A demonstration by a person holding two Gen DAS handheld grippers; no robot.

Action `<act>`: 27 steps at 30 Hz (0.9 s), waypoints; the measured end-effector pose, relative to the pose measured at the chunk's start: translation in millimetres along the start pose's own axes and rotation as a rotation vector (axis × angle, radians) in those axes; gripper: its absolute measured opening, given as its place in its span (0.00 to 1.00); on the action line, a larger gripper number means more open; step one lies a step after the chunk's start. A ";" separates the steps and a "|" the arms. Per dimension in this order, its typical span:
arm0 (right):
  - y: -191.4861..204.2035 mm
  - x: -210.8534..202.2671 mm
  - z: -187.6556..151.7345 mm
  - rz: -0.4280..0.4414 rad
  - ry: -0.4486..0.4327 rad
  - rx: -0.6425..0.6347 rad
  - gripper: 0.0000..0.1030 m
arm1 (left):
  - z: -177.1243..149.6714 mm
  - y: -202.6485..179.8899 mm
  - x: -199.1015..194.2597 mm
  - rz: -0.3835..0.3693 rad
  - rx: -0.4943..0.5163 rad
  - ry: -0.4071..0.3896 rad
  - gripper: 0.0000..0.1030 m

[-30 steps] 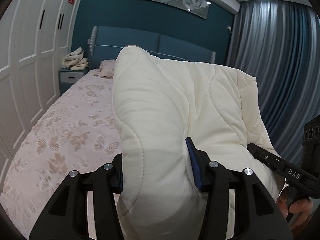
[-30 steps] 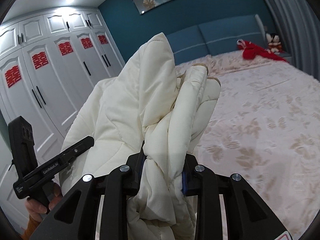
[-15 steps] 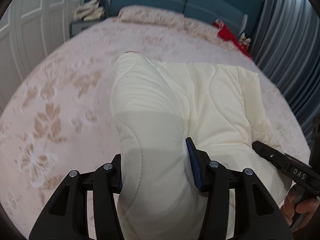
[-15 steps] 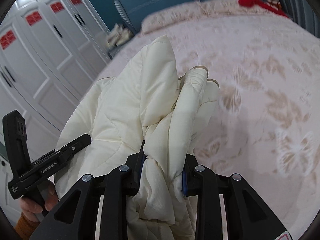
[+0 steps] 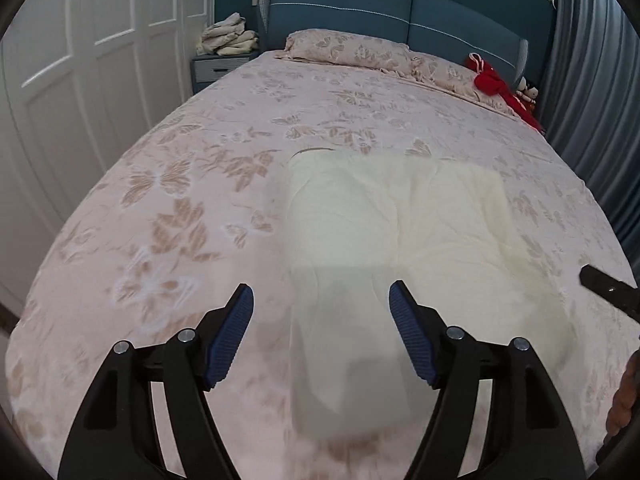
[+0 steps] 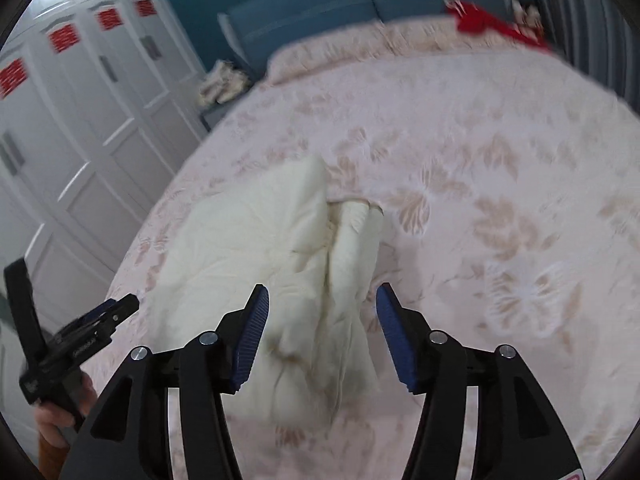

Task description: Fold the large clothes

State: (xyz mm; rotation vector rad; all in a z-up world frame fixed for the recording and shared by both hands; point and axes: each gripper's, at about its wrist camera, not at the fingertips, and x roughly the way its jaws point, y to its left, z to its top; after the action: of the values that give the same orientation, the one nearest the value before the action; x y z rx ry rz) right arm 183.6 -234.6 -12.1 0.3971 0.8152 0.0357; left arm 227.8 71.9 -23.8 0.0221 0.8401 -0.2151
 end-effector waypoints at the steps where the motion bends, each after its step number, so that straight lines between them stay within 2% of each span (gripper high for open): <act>1: 5.0 -5.1 -2.1 0.015 0.005 -0.015 0.27 | -6.3 -4.7 -10.0 0.015 0.007 0.011 0.66; 4: 36.5 -8.2 -18.2 0.036 0.062 -0.124 0.07 | -20.8 -19.1 -17.4 0.059 0.033 0.038 0.66; 7: 59.7 10.9 -36.8 -0.039 0.114 -0.247 0.01 | -39.5 -30.9 -6.6 0.079 0.023 0.098 0.64; 10: 62.7 36.1 -50.6 -0.143 0.167 -0.297 0.00 | -49.8 -31.5 11.9 0.117 0.001 0.150 0.63; 12: 56.0 51.3 -56.6 -0.175 0.203 -0.289 0.00 | -54.6 -29.2 22.9 0.127 -0.021 0.175 0.63; 17: 41.4 84.7 -71.1 -0.185 0.267 -0.240 0.00 | -62.0 -30.5 45.1 0.135 -0.044 0.214 0.65; 27: 28.5 118.6 -78.9 -0.183 0.284 -0.188 0.00 | -67.6 -40.4 67.1 0.170 -0.041 0.223 0.71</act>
State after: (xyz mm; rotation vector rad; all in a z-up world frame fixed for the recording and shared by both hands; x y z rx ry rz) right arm 212.5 -160.5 -133.6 0.1396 1.1162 -0.0019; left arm 213.5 27.4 -116.1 0.0804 1.0588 -0.0352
